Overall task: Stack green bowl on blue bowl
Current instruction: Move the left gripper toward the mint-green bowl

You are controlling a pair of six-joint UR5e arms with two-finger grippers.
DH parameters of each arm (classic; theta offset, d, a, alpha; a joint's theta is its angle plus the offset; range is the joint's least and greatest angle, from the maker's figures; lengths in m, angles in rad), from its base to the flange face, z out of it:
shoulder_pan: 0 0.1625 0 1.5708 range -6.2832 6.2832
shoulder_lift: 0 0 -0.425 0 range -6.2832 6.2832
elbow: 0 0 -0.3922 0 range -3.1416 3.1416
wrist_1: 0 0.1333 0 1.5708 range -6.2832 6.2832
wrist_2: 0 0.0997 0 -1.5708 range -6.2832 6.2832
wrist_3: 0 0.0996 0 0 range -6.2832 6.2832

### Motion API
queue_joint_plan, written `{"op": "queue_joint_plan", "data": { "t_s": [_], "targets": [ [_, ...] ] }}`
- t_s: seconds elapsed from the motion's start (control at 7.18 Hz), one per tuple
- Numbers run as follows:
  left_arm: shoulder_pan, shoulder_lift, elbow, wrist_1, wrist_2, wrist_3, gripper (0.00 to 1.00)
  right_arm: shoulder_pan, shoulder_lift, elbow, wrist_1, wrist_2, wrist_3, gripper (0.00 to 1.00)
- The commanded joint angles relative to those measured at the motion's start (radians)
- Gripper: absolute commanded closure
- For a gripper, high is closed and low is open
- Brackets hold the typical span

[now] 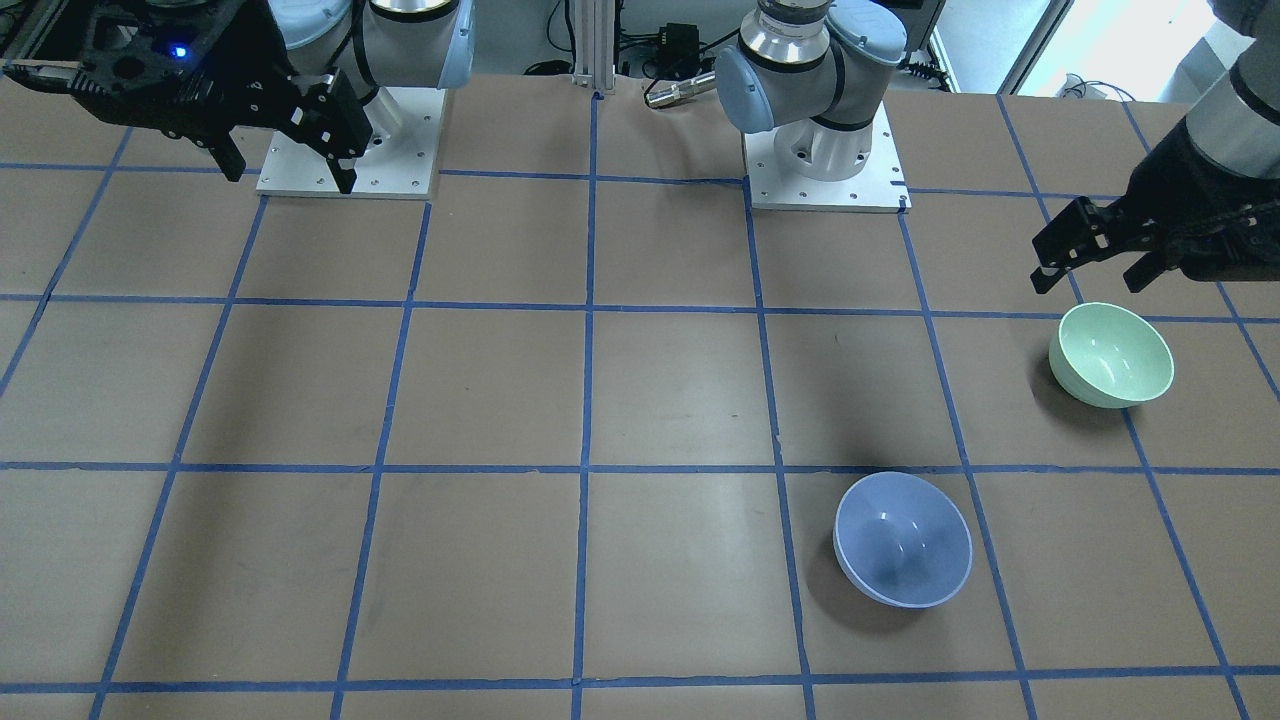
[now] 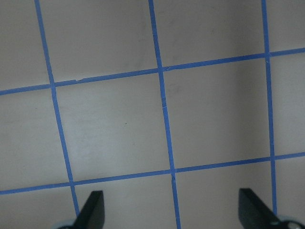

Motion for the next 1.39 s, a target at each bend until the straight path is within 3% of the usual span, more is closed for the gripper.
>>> {"op": "queue_joint_plan", "data": {
  "t_s": [0.0,0.42,1.25],
  "targets": [
    [0.146,-0.022,-0.047,0.009,-0.007,0.151,0.00,0.000,0.000,0.001,0.001,0.000,0.000,0.00],
    [0.242,-0.073,-0.115,0.108,-0.030,0.270,0.00,0.000,0.000,0.001,0.001,0.000,0.000,0.00],
    [0.484,-0.264,-0.116,0.315,-0.031,0.660,0.00,0.000,0.000,0.000,0.001,0.000,0.000,0.00]
  ]
}}
